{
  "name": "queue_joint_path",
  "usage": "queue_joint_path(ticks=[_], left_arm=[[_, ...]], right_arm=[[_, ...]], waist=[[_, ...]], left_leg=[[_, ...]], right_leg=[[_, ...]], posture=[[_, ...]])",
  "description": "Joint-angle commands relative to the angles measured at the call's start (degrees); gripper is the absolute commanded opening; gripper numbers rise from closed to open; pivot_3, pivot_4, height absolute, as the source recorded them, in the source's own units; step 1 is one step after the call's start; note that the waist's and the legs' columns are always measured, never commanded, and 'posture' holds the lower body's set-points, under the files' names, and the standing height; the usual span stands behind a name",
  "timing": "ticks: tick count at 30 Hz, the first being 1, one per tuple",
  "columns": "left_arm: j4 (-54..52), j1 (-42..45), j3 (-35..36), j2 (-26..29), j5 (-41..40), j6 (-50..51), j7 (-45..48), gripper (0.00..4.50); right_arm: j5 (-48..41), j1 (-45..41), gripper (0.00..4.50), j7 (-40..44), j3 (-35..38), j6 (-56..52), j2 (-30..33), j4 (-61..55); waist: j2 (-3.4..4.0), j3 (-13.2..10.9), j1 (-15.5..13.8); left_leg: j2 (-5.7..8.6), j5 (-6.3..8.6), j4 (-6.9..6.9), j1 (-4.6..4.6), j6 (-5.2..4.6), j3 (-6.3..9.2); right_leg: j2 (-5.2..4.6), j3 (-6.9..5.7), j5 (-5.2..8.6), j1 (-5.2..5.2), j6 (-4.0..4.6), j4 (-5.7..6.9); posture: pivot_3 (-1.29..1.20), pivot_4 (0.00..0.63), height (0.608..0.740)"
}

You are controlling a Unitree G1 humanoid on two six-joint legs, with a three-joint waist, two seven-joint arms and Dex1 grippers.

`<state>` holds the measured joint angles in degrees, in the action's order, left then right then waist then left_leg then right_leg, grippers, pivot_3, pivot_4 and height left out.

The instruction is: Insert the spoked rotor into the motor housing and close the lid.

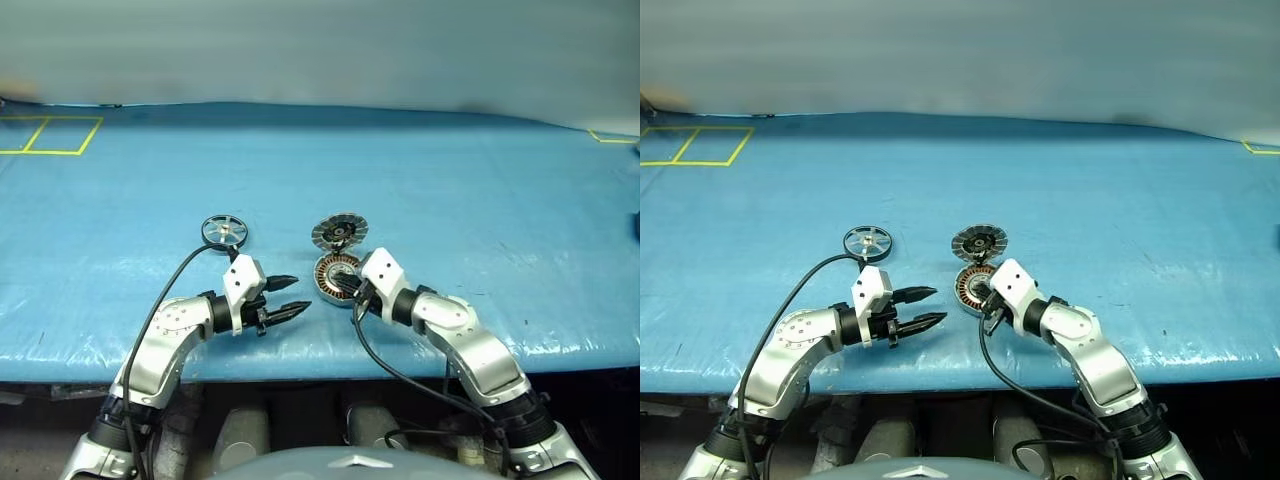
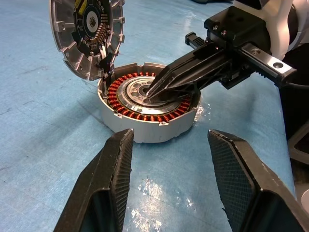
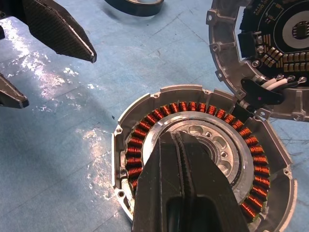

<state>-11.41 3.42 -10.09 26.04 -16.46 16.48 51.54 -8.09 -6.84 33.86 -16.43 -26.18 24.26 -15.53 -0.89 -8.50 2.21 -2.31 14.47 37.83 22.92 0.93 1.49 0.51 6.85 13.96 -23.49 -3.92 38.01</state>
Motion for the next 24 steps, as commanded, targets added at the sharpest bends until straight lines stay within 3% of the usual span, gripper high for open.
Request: queue_joint_path(ticks=[1, 13, 17, 24], left_arm=[[-1.43, 0.83, -0.23, -0.04, -0.13, -0.56, -0.27, 2.62], [0.0, 2.46, -1.31, -0.16, 0.08, -0.46, -0.08, 2.62], [-0.07, 2.84, -1.49, -0.38, -0.11, -0.23, -0.33, 2.62], [-0.22, 3.14, -1.06, -0.52, -0.32, -0.06, -0.99, 2.62]], right_arm=[[0.3, 0.14, 0.04, -0.01, -0.28, 0.76, -0.96, 0.77], [-10.3, 2.16, 0.04, 1.83, 6.59, -1.94, -4.06, -5.54], [-9.76, 1.1, 0.04, -0.86, 8.42, -1.06, -5.25, -4.77], [-1.43, -0.05, 0.04, -2.72, 3.15, 1.11, -3.85, 0.13]], waist=[[0.0, 0.0, 0.06], [0.01, -0.01, 0.03], [0.02, -0.01, 0.08], [0.02, -0.01, 0.05]], left_leg=[[0.0, 0.0, 0.0, 0.0, 0.0, 0.0], [0.0, 0.0, -0.01, 0.01, 0.0, 0.01], [-0.02, 0.0, -0.01, 0.0, 0.0, 0.0], [-0.01, 0.0, -0.03, 0.01, 0.0, -0.01]], right_leg=[[0.0, 0.0, 0.0, 0.0, 0.0, 0.0], [0.0, 0.0, -0.01, 0.0, 0.01, 0.0], [0.02, 0.0, 0.01, 0.0, -0.02, 0.0], [0.01, 0.0, 0.0, -0.02, 0.0, 0.0]], posture=[[0.0, 0.15, 0.74], [0.0, 0.15, 0.74], [0.0, 0.15, 0.74], [0.0, 0.15, 0.74]])
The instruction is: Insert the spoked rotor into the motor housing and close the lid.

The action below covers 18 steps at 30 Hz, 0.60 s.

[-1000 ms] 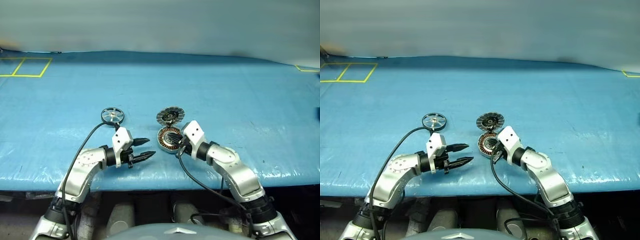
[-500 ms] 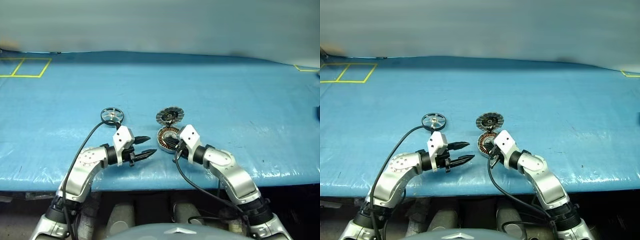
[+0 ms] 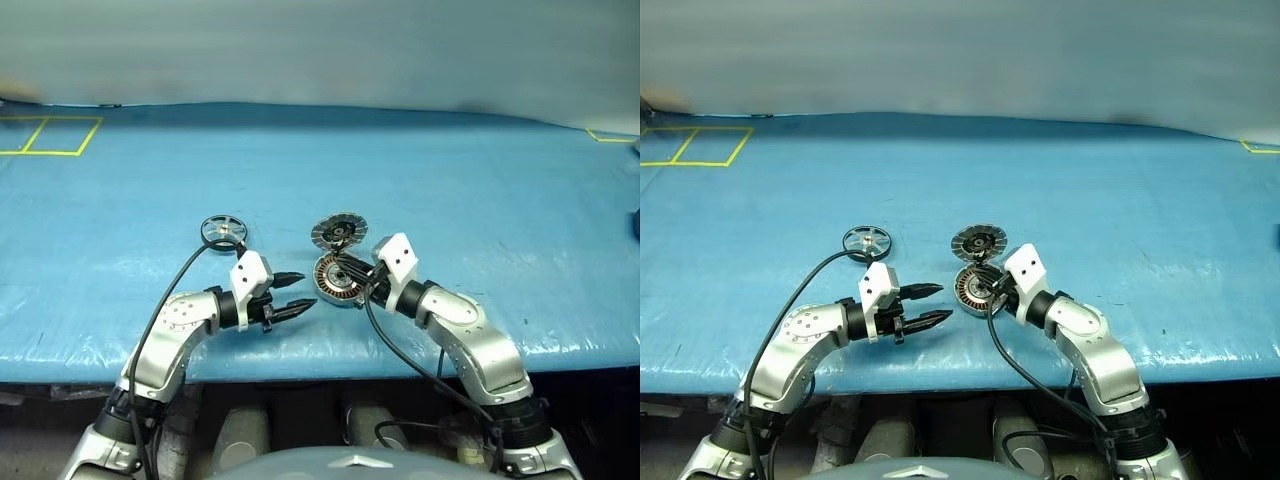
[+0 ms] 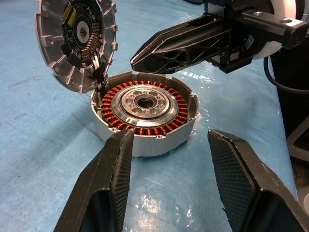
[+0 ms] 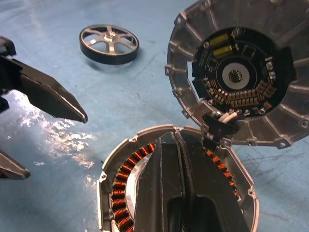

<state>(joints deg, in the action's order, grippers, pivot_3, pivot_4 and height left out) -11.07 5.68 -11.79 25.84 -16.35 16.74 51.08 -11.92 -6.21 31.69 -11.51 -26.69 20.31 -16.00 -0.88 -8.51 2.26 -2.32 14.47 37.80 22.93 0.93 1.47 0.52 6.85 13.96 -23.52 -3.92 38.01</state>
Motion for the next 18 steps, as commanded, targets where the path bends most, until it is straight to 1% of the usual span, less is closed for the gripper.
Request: queue_joint_path(ticks=[1, 10, 12, 15, 18], left_arm=[[-0.66, 0.83, 0.98, -0.32, -0.53, -0.16, -0.87, 2.62], [-0.23, -0.16, 6.11, 0.43, -1.74, 1.72, -4.59, 2.62], [-0.42, -0.08, 7.43, 0.88, -2.08, 2.37, -5.07, 2.62], [-1.23, 1.27, 10.26, 2.71, -2.12, 4.04, -6.41, 2.62], [-1.81, 2.64, 12.35, 4.61, -2.44, 5.6, -7.33, 2.62]], right_arm=[[2.66, -0.6, 0.04, -0.38, -2.27, 1.7, -0.04, 1.07], [3.87, 0.17, 0.04, 0.18, -3.76, 2.32, -0.21, 0.87], [3.15, 0.52, 0.04, 0.62, -3.25, 2.61, -0.2, -0.75], [-0.53, 2.4, 0.04, 1.86, -1.41, 0.9, 0.11, -7.8], [-1.28, 3.87, 0.04, 1.97, -1.0, -0.19, 1.25, -11.9]], waist=[[0.0, 0.0, 0.02], [0.0, -0.01, 0.01], [0.0, -0.01, 0.0], [0.01, -0.03, 0.0], [0.01, -0.05, -0.01]], left_leg=[[0.0, 0.0, -0.01, 0.0, 0.0, 0.0], [0.0, 0.0, 0.01, -0.01, 0.0, 0.0], [0.0, 0.0, 0.01, 0.0, 0.0, 0.0], [-0.01, 0.0, -0.02, 0.01, 0.0, 0.01], [-0.02, 0.0, -0.05, 0.02, 0.0, 0.04]], right_leg=[[0.0, 0.0, -0.01, 0.0, 0.02, 0.0], [0.0, 0.0, -0.01, 0.01, 0.01, 0.0], [-0.01, 0.0, -0.01, 0.01, 0.01, 0.0], [0.0, -0.01, 0.0, -0.01, 0.02, 0.0], [0.01, -0.02, 0.03, -0.04, 0.0, 0.01]], posture=[[0.0, 0.15, 0.74], [0.0, 0.15, 0.74], [0.0, 0.15, 0.74], [0.0, 0.15, 0.74], [0.0, 0.15, 0.74]])
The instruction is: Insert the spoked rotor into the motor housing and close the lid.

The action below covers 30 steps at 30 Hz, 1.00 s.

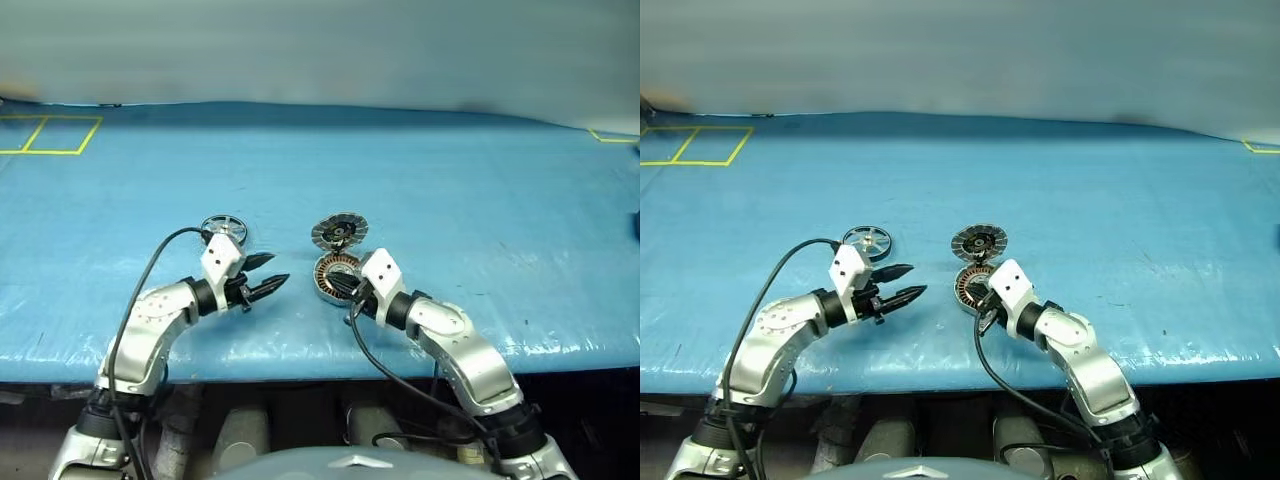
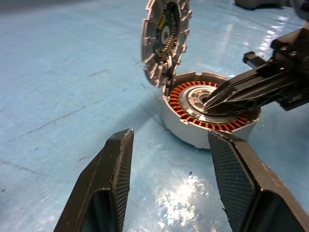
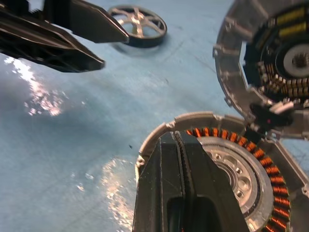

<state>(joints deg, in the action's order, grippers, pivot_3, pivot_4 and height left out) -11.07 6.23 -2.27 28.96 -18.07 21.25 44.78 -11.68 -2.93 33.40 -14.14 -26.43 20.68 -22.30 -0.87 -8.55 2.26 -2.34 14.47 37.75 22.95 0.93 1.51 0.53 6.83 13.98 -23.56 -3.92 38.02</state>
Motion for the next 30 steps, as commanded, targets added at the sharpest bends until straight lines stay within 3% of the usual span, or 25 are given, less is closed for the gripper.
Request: queue_joint_path(ticks=[1, 5, 9, 13, 17, 23, 30], left_arm=[[-1.81, 3.07, 3.5, 2.85, -0.44, 2.27, -1.24, 2.62], [1.24, 9.13, 3.76, 9.09, 2.19, 4.67, -0.23, 2.62], [7.52, 17.13, -1.97, 16.07, 7.9, 5.25, 4.34, 2.62], [13.93, 23.98, -6.73, 18.81, 10.99, 3.47, 10.89, 2.62], [26.22, 33.33, -13.58, 18.59, 16.82, -0.66, 17.54, 2.62], [42.65, 44.22, -17.24, 13.84, 21.89, -4.32, 20.07, 2.62], [54.07, 49.54, -20.64, 10.23, 27.38, -8.6, 22.65, 2.62]], right_arm=[[-1.08, 1.3, 0.04, 0.0, 1.55, -0.68, 1.53, -6.43], [0.09, 3.61, 0.04, -1.35, 1.27, -1.17, 2.49, -7.05], [1.83, 5.0, 0.04, -1.75, -0.22, -0.21, 3.36, -8.03], [4.67, 6.52, 0.04, -0.6, -2.18, 2.34, 6.45, -11.4], [8.63, 9.35, 0.04, -0.75, -2.92, 6.12, 9.89, -14.29], [9.2, 10.42, 0.04, -2.49, -2.52, 7.53, 8.38, -15.47], [10.56, 11.49, 0.04, -4.76, -3.08, 6.19, 6.69, -15.45]], waist=[[0.0, -0.01, -0.01], [-0.07, -0.05, -0.12], [-0.07, -0.1, 0.03], [-0.07, -0.12, 0.0], [-0.11, -0.14, -0.24], [-0.15, -0.16, -0.17], [-0.16, -0.17, -0.07]], left_leg=[[0.0, 0.0, 0.01, 0.0, 0.0, 0.0], [0.01, 0.0, 0.04, -0.01, 0.0, -0.01], [0.01, -0.01, 0.03, -0.02, 0.02, -0.02], [0.06, -0.01, 0.0, 0.01, 0.01, -0.08], [0.04, -0.01, -0.04, 0.13, 0.01, 0.01], [0.05, 0.0, 0.05, 0.24, 0.0, 0.03], [0.05, 0.02, 0.09, 0.29, -0.02, 0.03]], right_leg=[[0.0, 0.0, 0.05, 0.01, -0.08, -0.01], [-0.01, -0.01, 0.13, 0.02, -0.21, 0.0], [0.02, -0.01, 0.13, 0.0, -0.21, 0.0], [-0.04, 0.02, 0.13, -0.01, -0.22, -0.05], [0.02, -0.04, 0.17, -0.13, -0.14, -0.02], [0.02, -0.06, 0.17, -0.16, -0.15, -0.03], [0.02, -0.05, 0.07, -0.2, -0.07, -0.02]], posture=[[0.0, 0.15, 0.74], [0.0, 0.15, 0.74], [0.0, 0.15, 0.74], [0.0, 0.15, 0.74], [0.0, 0.15, 0.74], [0.0, 0.15, 0.74], [0.0, 0.15, 0.74]])
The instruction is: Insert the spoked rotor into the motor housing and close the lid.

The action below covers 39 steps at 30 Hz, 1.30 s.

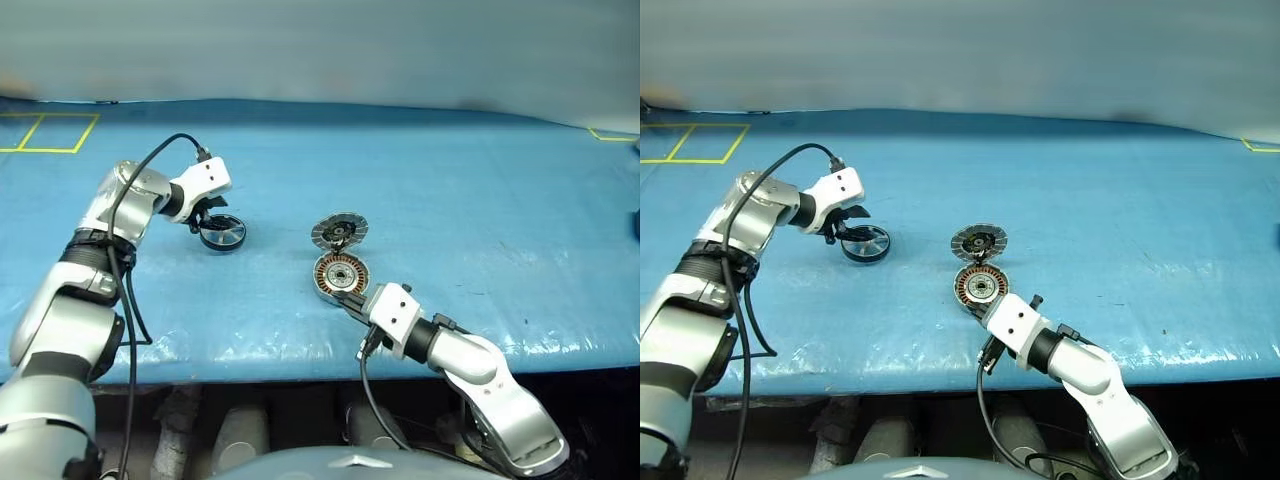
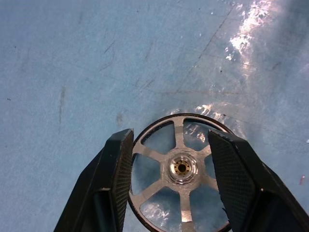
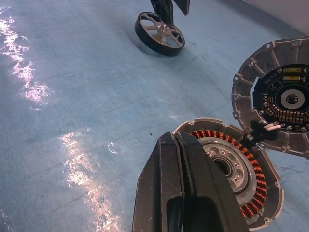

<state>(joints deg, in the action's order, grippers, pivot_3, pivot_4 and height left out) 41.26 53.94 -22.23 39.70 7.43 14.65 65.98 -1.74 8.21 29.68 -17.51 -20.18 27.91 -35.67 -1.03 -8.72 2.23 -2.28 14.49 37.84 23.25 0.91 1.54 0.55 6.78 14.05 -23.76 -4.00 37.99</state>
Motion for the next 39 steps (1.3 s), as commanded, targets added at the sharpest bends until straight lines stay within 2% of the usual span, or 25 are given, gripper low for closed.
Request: queue_joint_path(ticks=[1, 11, 19, 28, 39], left_arm=[[2.04, 2.16, -0.61, -0.98, 1.75, -1.65, 2.63, 2.62], [4.45, 6.67, -3.02, -2.93, 6.27, 0.79, 8.16, 2.62], [3.42, 9.74, -4.98, -2.55, 9.59, -1.85, 12.99, 2.62], [4.39, 12.87, -5.98, -2.15, 13.25, -6.07, 13.82, 2.62], [5.67, 11.31, -8.65, -2.25, 18.53, -10.84, 12.04, 2.62]], right_arm=[[0.87, 0.59, 0.04, -1.2, 0.28, -0.17, -0.56, -2.08], [0.2, 0.58, 0.04, -1.11, 0.83, -1.19, -1.24, -1.58], [0.09, -0.35, 0.04, -0.46, 0.03, -1.1, -1.62, -0.58], [0.4, -1.72, 0.04, 0.25, -0.56, -0.79, -1.64, 0.76], [1.1, -1.69, 0.04, 0.26, -0.62, -1.08, -1.53, 0.97]], waist=[[0.0, 0.0, -0.1], [-0.01, 0.0, -0.13], [-0.01, -0.01, -0.12], [-0.02, -0.01, 0.01], [-0.02, -0.01, -0.12]], left_leg=[[0.0, 0.0, 0.0, 0.03, 0.0, 0.02], [0.02, 0.0, 0.15, 0.28, 0.0, 0.15], [0.01, 0.0, 0.15, 0.3, 0.0, 0.19], [0.03, 0.0, 0.19, 0.28, 0.0, 0.2], [0.03, -0.01, 0.26, 0.3, 0.0, 0.23]], right_leg=[[0.0, -0.01, -0.02, -0.02, 0.03, 0.0], [-0.01, -0.12, -0.11, -0.14, 0.13, 0.02], [-0.01, -0.15, -0.11, -0.15, 0.14, 0.03], [-0.02, -0.15, -0.11, -0.13, 0.14, 0.05], [-0.02, -0.17, -0.12, -0.12, 0.14, 0.11]], posture=[[0.0, 0.15, 0.74], [0.0, 0.15, 0.74], [0.0, 0.15, 0.74], [0.0, 0.15, 0.74], [0.0, 0.15, 0.74]])
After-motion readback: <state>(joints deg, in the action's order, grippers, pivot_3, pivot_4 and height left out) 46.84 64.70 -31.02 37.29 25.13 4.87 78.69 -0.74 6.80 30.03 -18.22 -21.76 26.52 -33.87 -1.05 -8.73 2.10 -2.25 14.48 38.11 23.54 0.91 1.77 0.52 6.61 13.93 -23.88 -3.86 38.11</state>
